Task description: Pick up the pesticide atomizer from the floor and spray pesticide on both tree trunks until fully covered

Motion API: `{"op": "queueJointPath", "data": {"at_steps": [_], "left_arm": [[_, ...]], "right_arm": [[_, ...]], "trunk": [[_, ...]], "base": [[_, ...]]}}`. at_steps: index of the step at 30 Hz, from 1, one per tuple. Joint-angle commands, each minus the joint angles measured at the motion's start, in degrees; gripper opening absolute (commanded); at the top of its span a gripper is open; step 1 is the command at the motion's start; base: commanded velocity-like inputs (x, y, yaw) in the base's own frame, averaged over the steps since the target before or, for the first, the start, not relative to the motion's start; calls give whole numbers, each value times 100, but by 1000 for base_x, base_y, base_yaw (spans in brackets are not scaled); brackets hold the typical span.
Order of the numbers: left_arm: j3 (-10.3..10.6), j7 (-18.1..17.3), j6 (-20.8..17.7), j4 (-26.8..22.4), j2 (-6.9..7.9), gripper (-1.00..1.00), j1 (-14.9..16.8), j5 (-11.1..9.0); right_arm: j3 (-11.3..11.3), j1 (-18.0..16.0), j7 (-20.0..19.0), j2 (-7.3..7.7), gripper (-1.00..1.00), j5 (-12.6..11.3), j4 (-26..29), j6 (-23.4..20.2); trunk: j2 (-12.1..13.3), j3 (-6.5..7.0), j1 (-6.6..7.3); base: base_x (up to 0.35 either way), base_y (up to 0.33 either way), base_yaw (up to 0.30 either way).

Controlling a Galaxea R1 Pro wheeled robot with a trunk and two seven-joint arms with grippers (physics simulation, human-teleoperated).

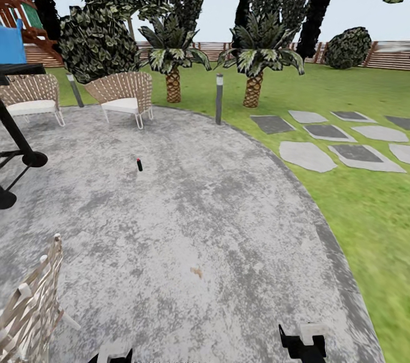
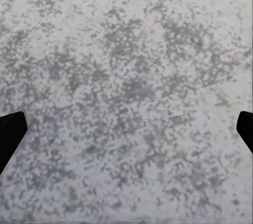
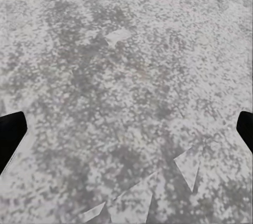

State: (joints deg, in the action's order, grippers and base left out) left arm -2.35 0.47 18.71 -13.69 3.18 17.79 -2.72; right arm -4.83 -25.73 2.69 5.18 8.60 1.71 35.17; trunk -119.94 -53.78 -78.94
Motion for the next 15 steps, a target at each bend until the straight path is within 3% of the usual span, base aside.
{"op": "queueJointPath", "data": {"at_steps": [1,4,15], "left_arm": [[-2,-3,19,7,-1,100,5,-28],[-2,-3,19,7,-1,100,5,-27],[5,-3,33,7,-4,100,5,-29]], "right_arm": [[-44,-2,22,0,100,62,-4,17],[-44,-2,21,2,100,66,-4,17],[-44,12,29,67,100,106,-4,21]], "trunk": [[-43,-27,-22],[-164,-88,-87],[-565,-268,-307]], "base": [[0,0,234],[0,0,133],[0,0,7]]}}
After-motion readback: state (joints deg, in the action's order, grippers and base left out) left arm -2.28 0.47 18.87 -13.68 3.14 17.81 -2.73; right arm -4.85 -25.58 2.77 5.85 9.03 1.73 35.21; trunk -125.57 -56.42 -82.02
